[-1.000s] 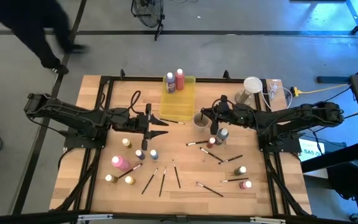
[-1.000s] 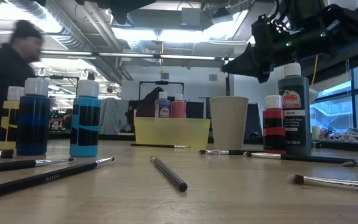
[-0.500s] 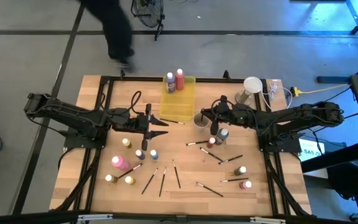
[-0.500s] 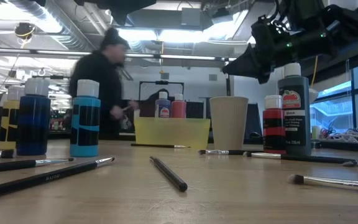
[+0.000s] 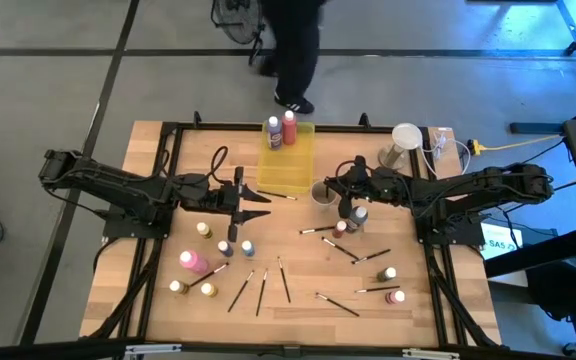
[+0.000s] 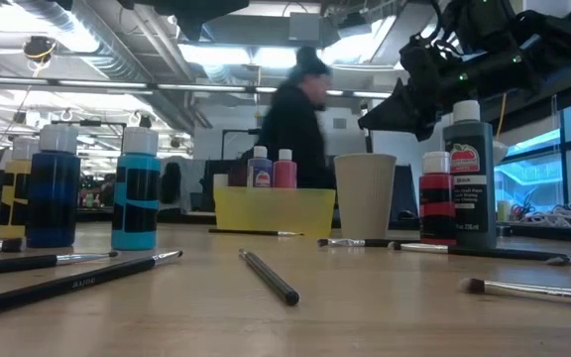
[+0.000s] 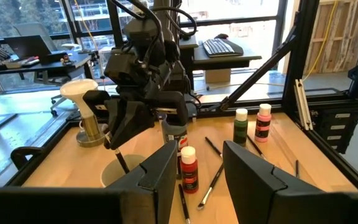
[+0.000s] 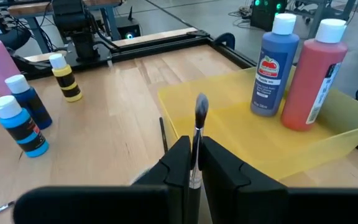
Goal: Pick & Place Paint Supplies
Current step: Put the black paintbrush into the white cup
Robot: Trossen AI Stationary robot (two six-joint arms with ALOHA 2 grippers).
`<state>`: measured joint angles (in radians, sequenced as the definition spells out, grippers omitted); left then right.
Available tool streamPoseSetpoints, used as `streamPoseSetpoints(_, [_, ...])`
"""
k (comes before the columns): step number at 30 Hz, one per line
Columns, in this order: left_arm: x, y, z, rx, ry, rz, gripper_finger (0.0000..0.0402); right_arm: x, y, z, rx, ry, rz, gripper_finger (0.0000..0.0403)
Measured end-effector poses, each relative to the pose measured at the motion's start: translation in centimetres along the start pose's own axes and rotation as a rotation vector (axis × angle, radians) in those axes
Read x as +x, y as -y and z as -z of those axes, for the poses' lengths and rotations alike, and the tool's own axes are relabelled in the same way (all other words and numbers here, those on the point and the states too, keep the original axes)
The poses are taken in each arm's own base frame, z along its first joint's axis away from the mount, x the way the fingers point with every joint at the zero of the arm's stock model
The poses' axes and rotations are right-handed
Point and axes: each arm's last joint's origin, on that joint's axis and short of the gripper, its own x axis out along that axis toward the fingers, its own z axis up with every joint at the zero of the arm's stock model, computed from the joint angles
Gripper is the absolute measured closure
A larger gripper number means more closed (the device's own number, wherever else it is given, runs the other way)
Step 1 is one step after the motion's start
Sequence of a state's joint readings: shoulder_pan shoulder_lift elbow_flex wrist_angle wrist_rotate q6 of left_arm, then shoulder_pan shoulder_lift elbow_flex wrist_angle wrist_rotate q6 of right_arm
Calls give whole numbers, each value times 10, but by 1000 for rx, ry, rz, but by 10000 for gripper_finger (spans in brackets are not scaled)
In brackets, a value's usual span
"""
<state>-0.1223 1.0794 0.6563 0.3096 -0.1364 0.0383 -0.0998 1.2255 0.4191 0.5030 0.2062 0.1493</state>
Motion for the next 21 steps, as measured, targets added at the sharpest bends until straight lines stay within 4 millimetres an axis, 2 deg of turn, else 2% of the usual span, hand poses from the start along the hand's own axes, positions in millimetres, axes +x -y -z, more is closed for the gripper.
streamPoseSetpoints(21, [0,0,0,0,0,0,276,0,1,5,-6,-50,8,364])
